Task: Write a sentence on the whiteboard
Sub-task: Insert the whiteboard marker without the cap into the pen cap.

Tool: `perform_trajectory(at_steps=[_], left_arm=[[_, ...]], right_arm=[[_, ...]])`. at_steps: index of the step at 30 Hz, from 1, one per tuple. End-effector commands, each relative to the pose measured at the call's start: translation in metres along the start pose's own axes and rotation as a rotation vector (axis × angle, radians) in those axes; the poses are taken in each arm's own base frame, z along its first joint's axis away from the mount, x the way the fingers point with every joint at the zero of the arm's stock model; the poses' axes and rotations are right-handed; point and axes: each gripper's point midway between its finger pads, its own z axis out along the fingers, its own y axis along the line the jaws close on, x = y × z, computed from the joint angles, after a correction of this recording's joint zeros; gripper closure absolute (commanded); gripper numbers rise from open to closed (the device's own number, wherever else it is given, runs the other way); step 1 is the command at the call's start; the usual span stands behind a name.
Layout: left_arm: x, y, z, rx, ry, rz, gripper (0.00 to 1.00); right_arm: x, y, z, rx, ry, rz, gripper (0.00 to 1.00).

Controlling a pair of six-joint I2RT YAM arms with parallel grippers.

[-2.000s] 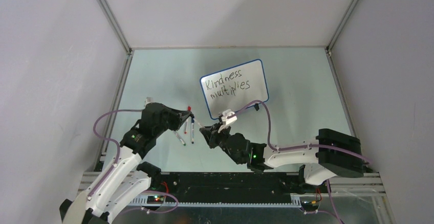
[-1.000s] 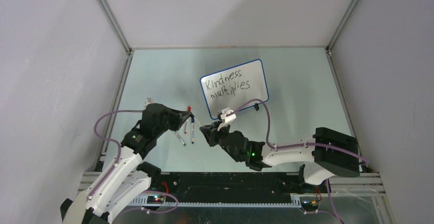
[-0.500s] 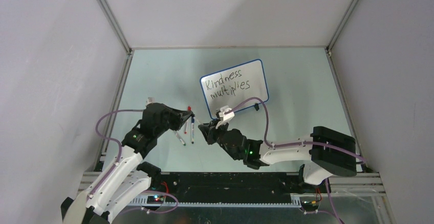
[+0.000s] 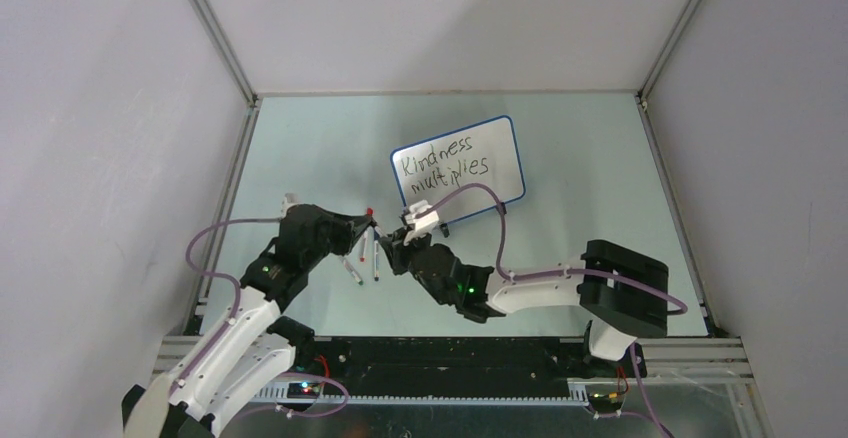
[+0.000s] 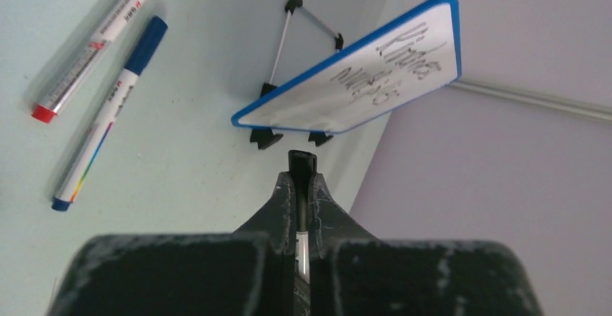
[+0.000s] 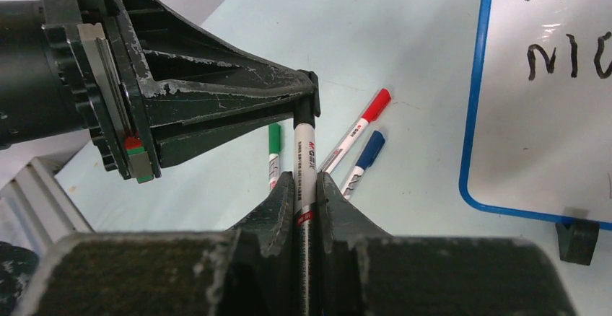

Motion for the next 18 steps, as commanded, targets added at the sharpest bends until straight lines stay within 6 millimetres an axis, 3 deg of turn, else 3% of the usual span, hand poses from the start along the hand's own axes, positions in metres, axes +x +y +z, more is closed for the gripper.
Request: perform_trajectory(at_steps=[1,10,15,18], left_arm=[[0.025,-0.004,-0.007,0.036,0.117,0.002,1.0],[0.052,-0.004,-0.002,0.034,0.166,0.016,1.0],[0.052,-0.005,-0.004,0.038,0.166,0.016,1.0],[0.036,0.001,-0.004,0.007,0.08,0.032,1.0]], right_arm=[[-0.028,0.006,0.024,0.023,-0.073,-0.021,1.0],[-0.024,0.0,0.044,0.02,-0.053,-0.018,1.0],[-0.025,0.002,0.044,-0.005,-0.04,-0.015,1.0],[-0.026,0.001,0.041,-0.009,-0.039,-0.007,1.0]])
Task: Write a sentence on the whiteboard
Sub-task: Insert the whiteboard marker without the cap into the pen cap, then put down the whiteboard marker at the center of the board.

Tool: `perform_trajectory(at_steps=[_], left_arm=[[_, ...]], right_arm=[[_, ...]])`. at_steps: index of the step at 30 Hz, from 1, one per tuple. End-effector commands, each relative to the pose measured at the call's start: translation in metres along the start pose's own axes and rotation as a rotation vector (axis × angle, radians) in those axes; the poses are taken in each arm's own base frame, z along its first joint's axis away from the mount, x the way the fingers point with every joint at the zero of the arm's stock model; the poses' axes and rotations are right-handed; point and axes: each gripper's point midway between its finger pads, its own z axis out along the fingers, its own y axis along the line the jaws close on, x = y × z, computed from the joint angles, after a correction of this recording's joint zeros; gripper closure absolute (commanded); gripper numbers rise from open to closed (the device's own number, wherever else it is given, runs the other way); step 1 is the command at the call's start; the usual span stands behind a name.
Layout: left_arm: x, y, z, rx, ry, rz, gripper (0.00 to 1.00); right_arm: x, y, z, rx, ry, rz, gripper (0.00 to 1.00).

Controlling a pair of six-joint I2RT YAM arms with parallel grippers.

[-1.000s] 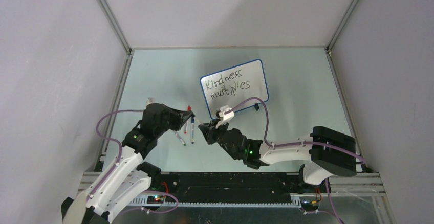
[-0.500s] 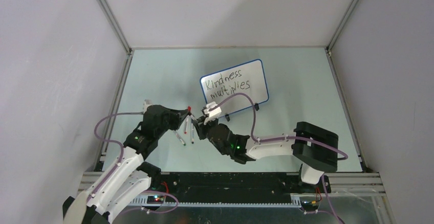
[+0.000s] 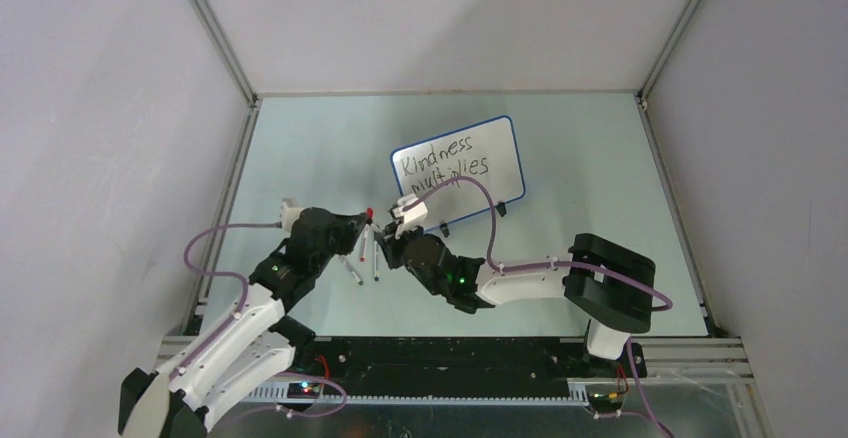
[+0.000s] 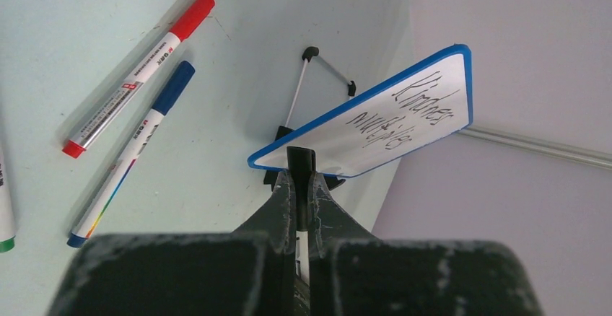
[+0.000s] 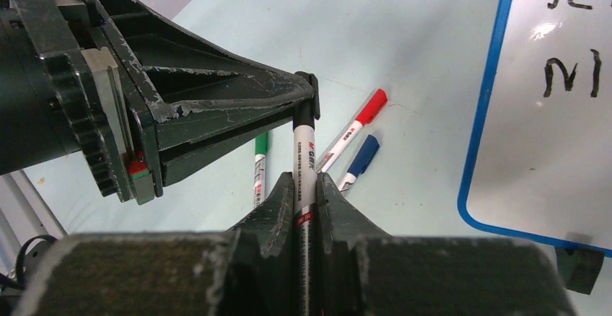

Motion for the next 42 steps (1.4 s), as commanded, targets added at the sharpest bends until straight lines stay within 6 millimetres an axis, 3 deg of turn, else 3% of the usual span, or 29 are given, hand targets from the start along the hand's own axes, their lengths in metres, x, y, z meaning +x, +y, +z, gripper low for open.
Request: perform_trajectory(at_steps=[1,2,4,5,6,7,10,12,20,26,30,36,37,38,39,42], left_arm=[[0.04,-0.006,-0.026,0.027,0.195,0.053,1.0],[0.035,-0.005,-0.025,0.021,0.177,0.058,1.0],[0.027,0.0,-0.021,0.002,0.161,0.072,1.0],[0.024,0.005,-0.018,-0.013,0.162,0.077,1.0],[0.022,0.007,-0.016,-0.021,0.162,0.082,1.0],[0.017,0.011,-0.014,-0.037,0.157,0.096,1.0],[0.005,0.02,-0.009,-0.078,0.125,0.128,1.0],[-0.006,0.026,-0.007,-0.108,0.09,0.16,1.0],[-0.063,0.055,-0.004,-0.315,-0.142,0.317,1.0],[-0.104,0.059,0.005,-0.422,-0.342,0.388,0.99],[-0.123,0.06,0.015,-0.548,-0.387,0.504,0.96],[-0.119,0.069,0.038,-0.601,-0.327,0.566,0.9],[-0.118,0.07,0.042,-0.599,-0.32,0.574,0.87],[-0.118,0.07,0.043,-0.601,-0.318,0.579,0.86],[-0.119,0.072,0.044,-0.612,-0.318,0.59,0.83],[-0.121,0.075,0.046,-0.639,-0.319,0.609,0.8]], right_arm=[[-0.037,0.003,0.012,-0.022,-0.087,0.071,1.0],[-0.037,0.003,0.011,-0.025,-0.084,0.073,0.99],[-0.037,0.003,0.005,-0.028,-0.08,0.079,0.81],[-0.036,0.002,0.002,-0.03,-0.079,0.08,0.68],[-0.037,0.002,0.0,-0.03,-0.081,0.081,0.61],[-0.036,0.002,-0.004,-0.032,-0.077,0.08,0.46],[-0.035,0.002,-0.009,-0.043,-0.061,0.078,0.18],[-0.035,0.0,-0.016,-0.048,-0.054,0.084,0.12],[-0.047,-0.021,-0.05,-0.043,-0.06,0.122,0.1],[-0.053,-0.048,-0.08,0.0,-0.031,0.114,0.12],[-0.056,-0.073,-0.104,0.05,-0.008,0.121,0.14],[-0.059,-0.127,-0.147,0.14,-0.009,0.16,0.14],[-0.068,-0.137,-0.154,0.15,-0.034,0.179,0.14],[-0.062,-0.147,-0.159,0.174,-0.003,0.167,0.14],[-0.071,-0.158,-0.166,0.193,-0.027,0.178,0.14],[-0.072,-0.185,-0.185,0.253,-0.02,0.172,0.14]])
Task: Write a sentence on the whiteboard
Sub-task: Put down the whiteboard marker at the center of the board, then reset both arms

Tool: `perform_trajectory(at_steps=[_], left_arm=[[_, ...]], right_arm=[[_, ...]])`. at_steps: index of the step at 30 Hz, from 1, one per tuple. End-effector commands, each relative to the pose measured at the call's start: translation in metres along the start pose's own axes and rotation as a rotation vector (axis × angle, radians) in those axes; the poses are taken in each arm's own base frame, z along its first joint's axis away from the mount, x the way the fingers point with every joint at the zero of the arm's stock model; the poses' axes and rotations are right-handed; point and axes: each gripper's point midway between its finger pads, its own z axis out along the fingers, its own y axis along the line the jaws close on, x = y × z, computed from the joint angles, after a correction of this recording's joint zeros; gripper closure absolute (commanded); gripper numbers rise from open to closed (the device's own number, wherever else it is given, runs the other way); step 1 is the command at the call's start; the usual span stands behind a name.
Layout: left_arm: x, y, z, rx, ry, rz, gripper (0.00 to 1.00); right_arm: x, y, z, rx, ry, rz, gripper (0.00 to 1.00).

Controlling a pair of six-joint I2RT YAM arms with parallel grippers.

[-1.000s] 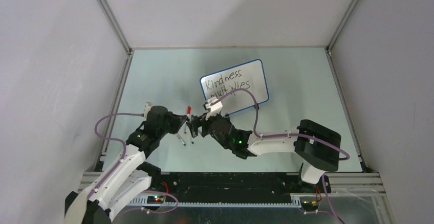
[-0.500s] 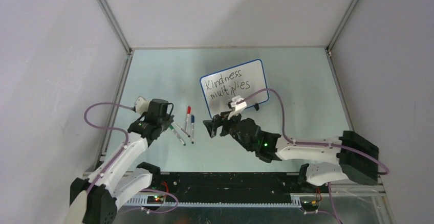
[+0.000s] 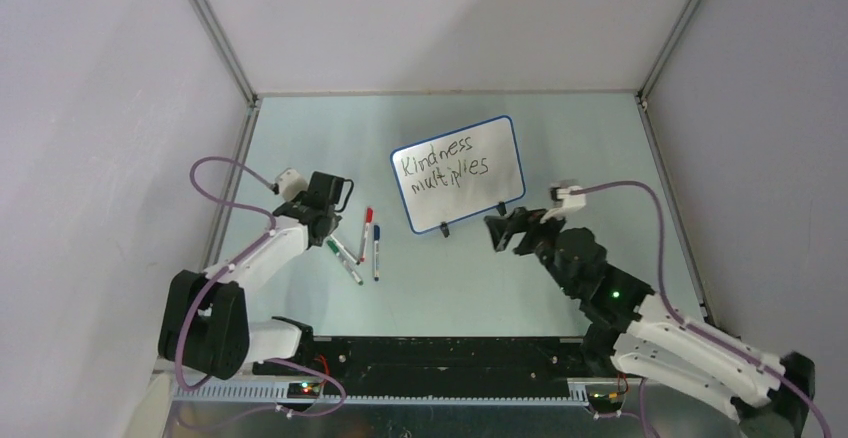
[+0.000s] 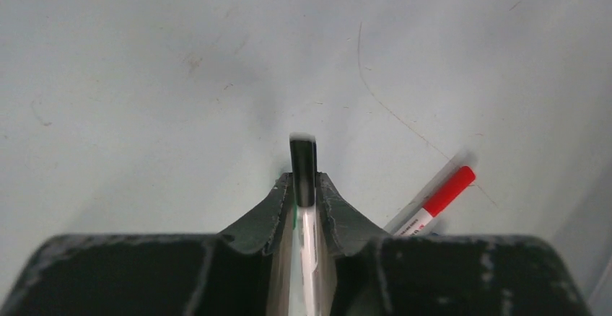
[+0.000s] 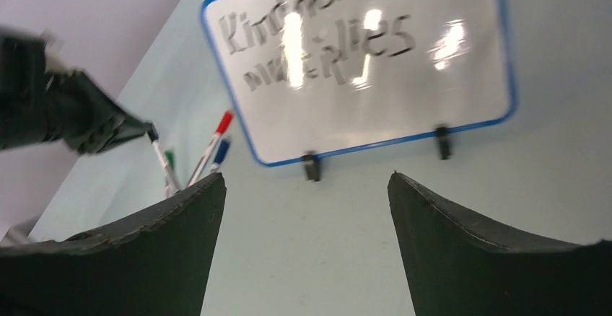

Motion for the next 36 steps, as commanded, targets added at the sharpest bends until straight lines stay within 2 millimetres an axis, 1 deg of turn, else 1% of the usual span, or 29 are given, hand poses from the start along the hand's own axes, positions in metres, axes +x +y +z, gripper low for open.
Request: perform_trajectory(at_steps=[1,6,9,11,12,13,14,15,16,17,18,19,20,21,22,23,24,25,26,27,28,29,30,31,32,33,34,35,36], left_arm=[[-0.02,-0.005,0.003,-0.02,-0.066,0.032,0.77],[-0.018,-0.005,0.007,-0.043,-0.056,0.055,0.67],[-0.023,-0.004,0.004,-0.05,-0.071,0.056,0.63],[-0.029,-0.003,-0.001,-0.035,-0.093,0.043,0.57],[-0.036,-0.005,-0.006,-0.013,-0.121,0.026,0.49],[-0.037,-0.002,-0.008,-0.011,-0.132,0.024,0.45],[-0.05,-0.002,-0.015,0.006,-0.184,0.016,0.37],[-0.052,0.0,-0.018,0.006,-0.211,0.033,0.32],[-0.068,0.01,-0.027,-0.023,-0.302,0.037,0.23],[-0.073,0.011,-0.033,-0.026,-0.344,0.049,0.18],[-0.086,0.018,-0.042,-0.039,-0.429,0.069,0.1],[-0.096,0.02,-0.051,-0.02,-0.482,0.061,0.03],[-0.097,0.02,-0.05,-0.002,-0.519,0.103,0.02],[-0.103,0.019,-0.058,0.047,-0.553,0.091,0.01],[-0.102,0.017,-0.055,0.087,-0.598,0.121,0.01],[-0.114,0.005,-0.07,0.19,-0.667,0.123,0.01],[-0.1,0.009,-0.062,0.221,-0.671,0.175,0.01],[-0.107,-0.001,-0.078,0.321,-0.733,0.206,0.01],[-0.094,0.003,-0.071,0.343,-0.736,0.255,0.01],[-0.105,0.001,-0.089,0.402,-0.823,0.238,0.01],[-0.093,0.011,-0.077,0.393,-0.832,0.252,0.01],[-0.092,0.018,-0.08,0.404,-0.903,0.252,0.01],[-0.093,0.021,-0.083,0.413,-0.939,0.254,0.03],[-0.092,0.026,-0.081,0.404,-0.971,0.257,0.03],[-0.089,0.029,-0.073,0.379,-0.959,0.267,0.03],[-0.089,0.031,-0.07,0.362,-0.954,0.268,0.02],[-0.083,0.033,-0.058,0.323,-0.919,0.301,0.01],[-0.087,0.035,-0.057,0.302,-0.927,0.297,0.01],[-0.083,0.038,-0.047,0.263,-0.901,0.321,0.01]], right_arm=[[-0.006,-0.044,-0.022,0.1,0.022,-0.018,0.14],[-0.025,-0.086,-0.04,0.222,-0.035,-0.034,0.14],[-0.025,-0.112,-0.042,0.321,-0.026,-0.045,0.14],[-0.025,-0.129,-0.04,0.386,-0.017,-0.039,0.14],[-0.021,-0.139,-0.036,0.413,0.002,-0.04,0.14],[-0.024,-0.142,-0.032,0.413,-0.008,-0.042,0.15],[-0.022,-0.152,-0.029,0.434,0.008,-0.059,0.15],[-0.03,-0.16,-0.027,0.454,-0.025,-0.064,0.15],[-0.029,-0.168,-0.026,0.475,-0.023,-0.083,0.14],[-0.041,-0.175,-0.025,0.488,-0.071,-0.082,0.14],[-0.045,-0.178,-0.022,0.474,-0.105,-0.098,0.14],[-0.039,-0.184,-0.02,0.441,-0.108,-0.089,0.14],[-0.05,-0.181,-0.016,0.393,-0.173,-0.092,0.13],[-0.033,-0.185,-0.013,0.323,-0.137,-0.112,0.08],[-0.047,-0.18,-0.01,0.267,-0.21,-0.155,0.03],[-0.033,-0.19,-0.01,0.248,-0.186,-0.171,0.01],[-0.04,-0.192,-0.011,0.243,-0.219,-0.188,0.01],[-0.037,-0.203,-0.012,0.279,-0.211,-0.197,0.01],[-0.042,-0.212,-0.014,0.324,-0.23,-0.205,0.01],[-0.04,-0.218,-0.014,0.348,-0.226,-0.21,0.01],[-0.045,-0.222,-0.016,0.368,-0.249,-0.22,0.01],[-0.046,-0.226,-0.016,0.377,-0.273,-0.232,0.01],[-0.038,-0.235,-0.016,0.409,-0.266,-0.221,0.01],[-0.047,-0.235,-0.016,0.411,-0.309,-0.235,0.01],[-0.036,-0.244,-0.013,0.438,-0.28,-0.218,0.01],[-0.042,-0.245,-0.012,0.439,-0.31,-0.224,0.01],[-0.031,-0.252,-0.008,0.456,-0.282,-0.209,0.01],[-0.04,-0.25,-0.006,0.45,-0.324,-0.222,0.01],[-0.032,-0.255,-0.002,0.464,-0.299,-0.228,0.01]])
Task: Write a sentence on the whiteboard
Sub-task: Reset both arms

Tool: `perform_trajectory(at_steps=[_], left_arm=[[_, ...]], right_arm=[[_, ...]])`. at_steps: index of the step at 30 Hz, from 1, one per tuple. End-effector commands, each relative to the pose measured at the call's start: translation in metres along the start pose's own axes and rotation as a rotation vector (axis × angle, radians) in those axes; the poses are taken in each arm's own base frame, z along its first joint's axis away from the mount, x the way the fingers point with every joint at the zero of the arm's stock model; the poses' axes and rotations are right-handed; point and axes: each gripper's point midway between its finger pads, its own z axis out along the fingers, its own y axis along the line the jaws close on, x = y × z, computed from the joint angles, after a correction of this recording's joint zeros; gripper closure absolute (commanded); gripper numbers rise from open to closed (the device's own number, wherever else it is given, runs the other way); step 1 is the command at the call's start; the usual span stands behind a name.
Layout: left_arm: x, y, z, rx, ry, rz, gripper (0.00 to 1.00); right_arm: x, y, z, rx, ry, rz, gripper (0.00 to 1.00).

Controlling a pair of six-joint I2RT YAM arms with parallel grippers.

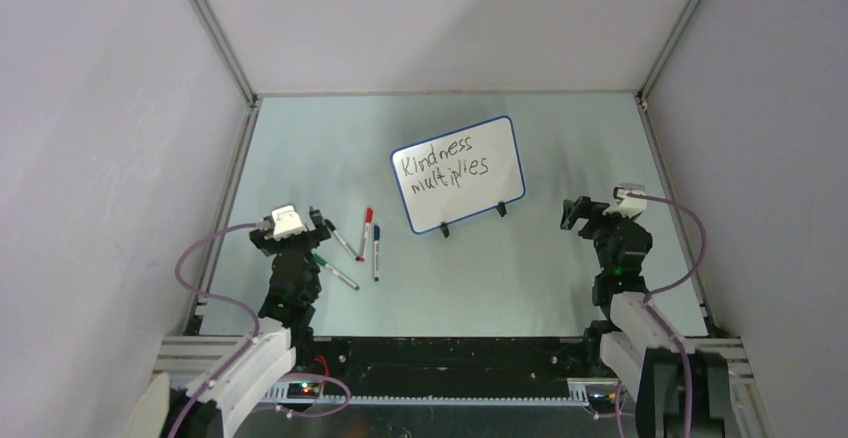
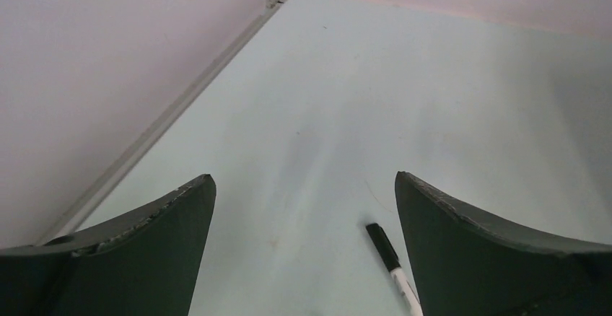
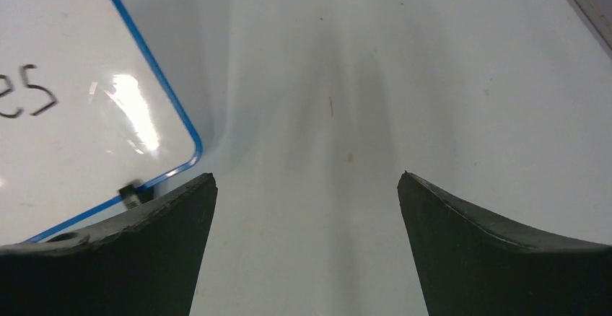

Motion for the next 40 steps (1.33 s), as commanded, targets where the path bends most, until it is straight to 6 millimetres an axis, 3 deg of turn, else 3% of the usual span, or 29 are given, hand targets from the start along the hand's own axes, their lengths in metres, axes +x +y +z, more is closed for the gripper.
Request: perform_trajectory(at_steps=[1,7,9,10,13,14,16,21,40], left_arm=[[-0.022,0.012,0.012,-0.07,-0.108,0.037,0.01],[-0.023,0.013,0.035,-0.069,-0.131,0.007,0.01],[-0.021,0.003,0.042,0.018,-0.146,-0.004,0.03],[-0.017,0.003,0.046,0.018,-0.141,-0.011,0.04],[-0.014,-0.009,0.06,0.071,-0.14,0.034,0.05],[0.005,-0.009,0.06,0.078,-0.055,0.051,0.06],[-0.001,-0.013,0.072,0.091,-0.041,0.042,0.02],[0.002,-0.011,0.075,0.083,-0.023,0.038,0.01],[0.002,-0.012,0.08,0.098,-0.008,0.031,0.01]], right_arm=[[-0.026,-0.001,0.016,0.014,-0.153,-0.054,0.01],[-0.007,0.01,0.036,-0.027,-0.079,-0.131,0.01],[0.001,0.014,0.042,-0.031,-0.065,-0.144,0.01],[0.014,0.01,0.045,-0.015,-0.031,-0.146,0.01],[0.015,0.005,0.052,0.026,-0.031,-0.142,0.02],[0.015,0.004,0.053,0.027,-0.033,-0.14,0.03],[0.02,0.001,0.053,0.039,-0.009,-0.133,0.06],[0.016,-0.011,0.057,0.107,-0.007,-0.093,0.01],[0.016,-0.012,0.057,0.109,-0.01,-0.092,0.01]])
